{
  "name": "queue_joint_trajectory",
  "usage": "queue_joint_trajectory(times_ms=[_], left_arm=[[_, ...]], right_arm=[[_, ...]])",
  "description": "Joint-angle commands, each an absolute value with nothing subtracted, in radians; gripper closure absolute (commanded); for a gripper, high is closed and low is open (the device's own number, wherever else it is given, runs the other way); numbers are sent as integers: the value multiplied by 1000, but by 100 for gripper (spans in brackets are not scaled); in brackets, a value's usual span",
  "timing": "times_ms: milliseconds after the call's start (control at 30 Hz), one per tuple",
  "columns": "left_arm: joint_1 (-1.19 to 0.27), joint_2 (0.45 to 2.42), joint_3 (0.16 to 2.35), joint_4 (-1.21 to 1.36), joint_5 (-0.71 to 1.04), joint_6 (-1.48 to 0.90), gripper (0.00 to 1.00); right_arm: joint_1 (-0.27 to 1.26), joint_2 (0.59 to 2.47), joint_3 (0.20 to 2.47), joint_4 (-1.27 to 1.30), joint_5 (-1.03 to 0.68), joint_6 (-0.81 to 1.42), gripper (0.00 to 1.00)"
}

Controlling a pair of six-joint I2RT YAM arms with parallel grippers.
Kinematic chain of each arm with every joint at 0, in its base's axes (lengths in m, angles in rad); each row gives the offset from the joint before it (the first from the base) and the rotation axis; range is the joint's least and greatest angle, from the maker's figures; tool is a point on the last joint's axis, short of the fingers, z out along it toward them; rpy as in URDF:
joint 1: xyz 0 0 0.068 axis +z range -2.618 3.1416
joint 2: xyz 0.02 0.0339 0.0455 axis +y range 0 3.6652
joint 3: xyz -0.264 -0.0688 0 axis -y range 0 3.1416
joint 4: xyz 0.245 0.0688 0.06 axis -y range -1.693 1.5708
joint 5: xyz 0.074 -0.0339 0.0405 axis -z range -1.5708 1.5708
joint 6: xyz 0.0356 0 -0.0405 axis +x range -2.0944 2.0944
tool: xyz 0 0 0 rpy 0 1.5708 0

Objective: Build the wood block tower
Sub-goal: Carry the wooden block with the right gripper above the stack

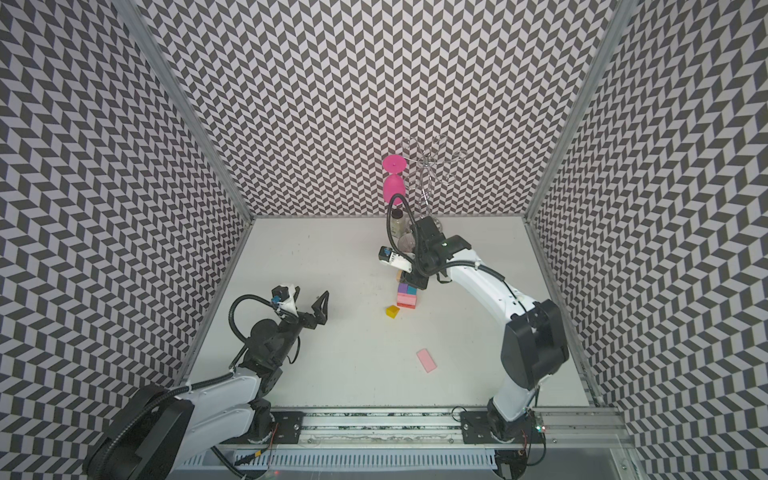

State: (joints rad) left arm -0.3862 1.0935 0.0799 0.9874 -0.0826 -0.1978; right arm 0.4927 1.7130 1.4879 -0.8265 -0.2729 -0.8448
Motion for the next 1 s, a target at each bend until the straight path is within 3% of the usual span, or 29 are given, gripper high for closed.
queue_joint_trajectory(times_ms=[0, 333, 533, 967], left_arm=[[-393, 1103, 81, 1019, -74, -187, 0], [-394, 1122, 94, 1015, -72, -184, 0], [-394, 1112, 87, 1018, -72, -184, 0], [-399, 1112, 87, 1019, -74, -179, 0]], right_arm=[[472, 1724, 1486, -751, -305, -871, 100], [416, 1667, 1327, -606, -419, -874, 100], [407, 1701, 1365, -623, -521, -886, 100], [407, 1782, 1397, -648, -509, -925, 100]])
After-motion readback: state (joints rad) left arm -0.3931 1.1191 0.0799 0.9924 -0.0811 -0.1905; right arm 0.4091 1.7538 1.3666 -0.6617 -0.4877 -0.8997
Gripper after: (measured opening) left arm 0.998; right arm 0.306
